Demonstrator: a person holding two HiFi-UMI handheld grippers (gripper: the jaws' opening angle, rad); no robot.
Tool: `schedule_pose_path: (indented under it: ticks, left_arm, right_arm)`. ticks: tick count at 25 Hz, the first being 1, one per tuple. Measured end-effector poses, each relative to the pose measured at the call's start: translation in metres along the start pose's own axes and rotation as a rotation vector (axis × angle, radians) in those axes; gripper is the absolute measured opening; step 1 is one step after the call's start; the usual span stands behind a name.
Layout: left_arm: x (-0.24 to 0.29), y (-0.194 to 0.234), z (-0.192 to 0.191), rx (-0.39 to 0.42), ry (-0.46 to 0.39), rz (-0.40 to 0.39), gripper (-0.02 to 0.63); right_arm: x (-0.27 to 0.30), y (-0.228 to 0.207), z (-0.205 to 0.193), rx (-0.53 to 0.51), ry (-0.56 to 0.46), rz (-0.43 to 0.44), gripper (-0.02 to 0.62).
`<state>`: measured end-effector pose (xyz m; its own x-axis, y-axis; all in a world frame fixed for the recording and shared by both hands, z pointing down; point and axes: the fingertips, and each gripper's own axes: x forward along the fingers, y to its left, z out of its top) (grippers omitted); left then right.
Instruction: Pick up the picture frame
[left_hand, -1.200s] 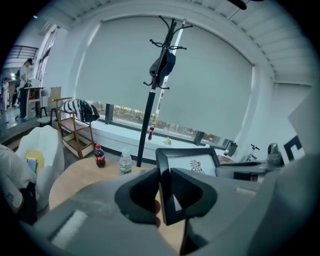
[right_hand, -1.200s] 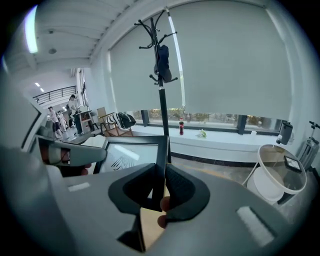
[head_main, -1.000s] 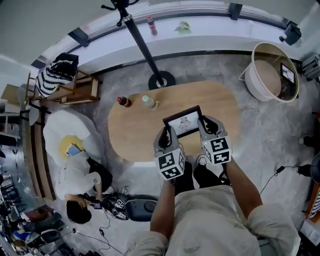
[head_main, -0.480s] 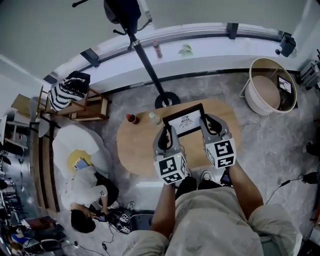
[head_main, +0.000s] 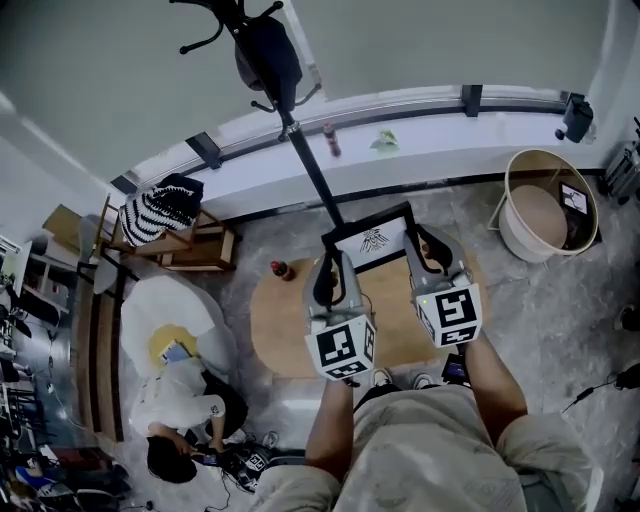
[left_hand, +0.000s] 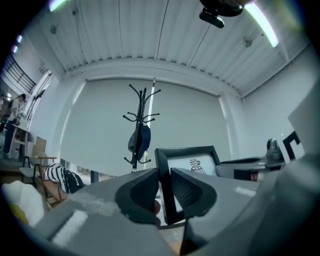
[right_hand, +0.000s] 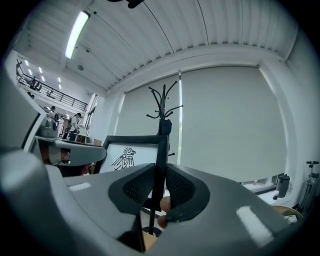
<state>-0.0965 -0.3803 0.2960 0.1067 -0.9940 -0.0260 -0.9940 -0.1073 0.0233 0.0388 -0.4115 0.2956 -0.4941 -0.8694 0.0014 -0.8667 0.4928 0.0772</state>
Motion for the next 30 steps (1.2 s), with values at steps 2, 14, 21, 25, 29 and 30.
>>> schedule_pose_path:
  ticks: [2, 14, 21, 25, 29, 30]
  left_arm:
    - [0.000, 0.000, 0.020, 0.022, -0.037, -0.001, 0.086]
    - [-0.021, 0.008, 0.115, 0.136, -0.223, 0.019, 0.086]
    - [-0.035, 0.006, 0.141, 0.171, -0.334, 0.020, 0.086]
    - [-0.038, 0.006, 0.145, 0.190, -0.365, 0.024, 0.087]
    - [-0.037, 0.007, 0.144, 0.192, -0.368, 0.017, 0.087]
    - [-0.037, 0.007, 0.143, 0.191, -0.365, 0.016, 0.088]
  right_arm:
    - [0.000, -0.001, 0.019, -0.005, -0.037, -0.001, 0.071]
    - [-0.005, 0.013, 0.110, -0.027, -0.216, 0.002, 0.072]
    - [-0.019, 0.020, 0.135, -0.066, -0.309, 0.004, 0.072]
    - [-0.021, 0.022, 0.139, -0.085, -0.327, -0.001, 0.072]
    - [-0.021, 0.022, 0.138, -0.090, -0.326, -0.006, 0.072]
    - [-0.020, 0.022, 0.138, -0.093, -0.323, -0.007, 0.074]
